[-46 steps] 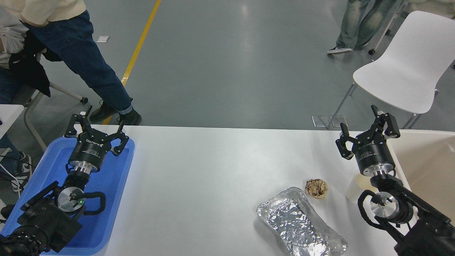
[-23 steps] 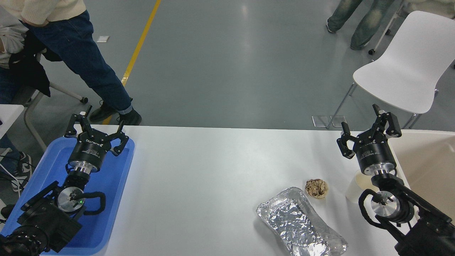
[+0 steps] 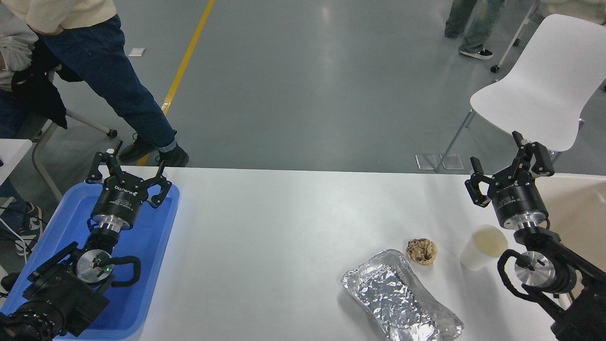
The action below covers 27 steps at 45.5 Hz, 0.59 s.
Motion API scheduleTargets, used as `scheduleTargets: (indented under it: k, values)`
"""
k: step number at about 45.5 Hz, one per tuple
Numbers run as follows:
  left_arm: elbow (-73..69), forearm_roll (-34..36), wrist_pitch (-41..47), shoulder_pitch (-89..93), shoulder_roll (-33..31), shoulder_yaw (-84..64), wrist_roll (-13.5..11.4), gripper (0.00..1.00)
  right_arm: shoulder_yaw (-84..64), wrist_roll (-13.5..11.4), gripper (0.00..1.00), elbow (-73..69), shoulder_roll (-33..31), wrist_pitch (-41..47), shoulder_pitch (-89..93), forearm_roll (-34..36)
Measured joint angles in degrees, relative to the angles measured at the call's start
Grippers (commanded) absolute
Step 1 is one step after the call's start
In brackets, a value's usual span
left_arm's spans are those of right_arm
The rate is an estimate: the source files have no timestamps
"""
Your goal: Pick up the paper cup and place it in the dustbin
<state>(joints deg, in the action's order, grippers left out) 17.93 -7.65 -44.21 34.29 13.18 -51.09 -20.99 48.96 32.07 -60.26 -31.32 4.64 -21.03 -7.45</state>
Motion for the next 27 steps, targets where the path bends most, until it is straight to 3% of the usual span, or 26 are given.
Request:
scheduleTargets:
  k: [11, 27]
  values:
    - [0.00, -0.02, 0.00, -0.01, 0.00, -0.01, -0.02, 1.00, -19.29, 0.00, 1.00, -0.92, -9.77, 0.72, -8.82, -0.04]
    - [-0.01, 0.00, 0.00, 0.03, 0.00, 0.02, -0.01, 1.00, -68.97, 0.00, 1.00, -2.65, -16.50, 3.26, -41.09, -0.18]
